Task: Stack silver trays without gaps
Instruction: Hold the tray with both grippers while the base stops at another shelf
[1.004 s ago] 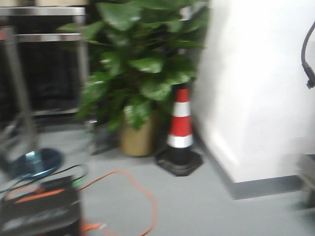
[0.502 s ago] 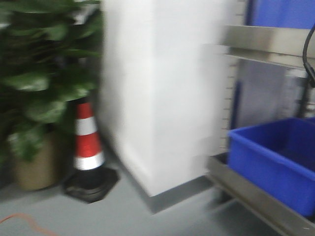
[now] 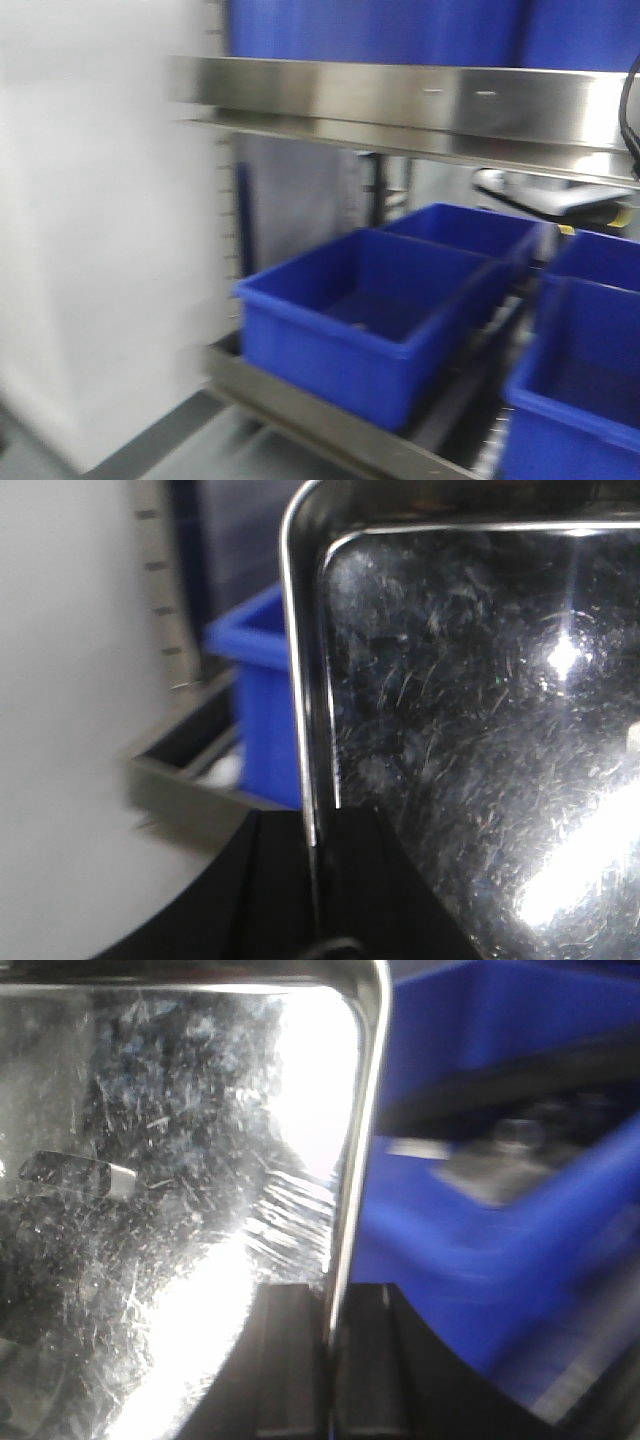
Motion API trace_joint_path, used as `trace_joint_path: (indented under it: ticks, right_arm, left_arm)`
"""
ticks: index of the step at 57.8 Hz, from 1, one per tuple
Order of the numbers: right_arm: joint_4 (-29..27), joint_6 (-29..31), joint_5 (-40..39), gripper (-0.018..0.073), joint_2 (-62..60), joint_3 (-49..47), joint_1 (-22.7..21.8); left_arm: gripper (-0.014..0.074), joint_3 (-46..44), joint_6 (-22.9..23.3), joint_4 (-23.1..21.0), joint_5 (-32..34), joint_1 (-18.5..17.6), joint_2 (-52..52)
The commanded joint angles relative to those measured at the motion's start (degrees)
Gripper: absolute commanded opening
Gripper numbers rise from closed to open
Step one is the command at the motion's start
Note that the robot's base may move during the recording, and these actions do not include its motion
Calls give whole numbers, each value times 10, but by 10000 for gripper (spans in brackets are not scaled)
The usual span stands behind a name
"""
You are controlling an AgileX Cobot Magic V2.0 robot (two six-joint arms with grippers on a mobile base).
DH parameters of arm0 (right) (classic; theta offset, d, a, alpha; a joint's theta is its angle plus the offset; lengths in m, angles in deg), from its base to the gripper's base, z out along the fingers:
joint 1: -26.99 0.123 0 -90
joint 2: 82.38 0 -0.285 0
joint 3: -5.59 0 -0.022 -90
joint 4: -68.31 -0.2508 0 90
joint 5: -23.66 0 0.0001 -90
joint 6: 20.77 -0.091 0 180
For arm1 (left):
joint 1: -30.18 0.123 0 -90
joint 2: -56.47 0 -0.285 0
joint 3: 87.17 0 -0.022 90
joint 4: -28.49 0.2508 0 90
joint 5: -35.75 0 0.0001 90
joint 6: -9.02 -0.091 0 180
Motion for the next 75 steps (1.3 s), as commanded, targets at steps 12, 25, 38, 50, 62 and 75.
trace_joint_path:
  ticks: [12,25,38,50,62,75]
  right_arm:
    - [12,10,-18,-79,-6,-7,-3]
    - [12,10,-18,-79,-6,-7,-3]
    - [12,10,-18,-79,-6,-7,-3]
    - [12,10,-18,-79,-6,-7,-3]
    - [12,10,-18,-79,-6,-7,-3]
    - [12,10,-18,-79,-6,-7,-3]
  left_arm:
    - [-7,-5,-4,15,14,4,-9]
    - [-7,-5,-4,15,14,4,-9]
    - [-7,-5,-4,15,14,4,-9]
    - [-7,-5,-4,15,14,4,-9]
    - [-7,-5,-4,15,14,4,-9]
    - [-7,-5,-4,15,14,4,-9]
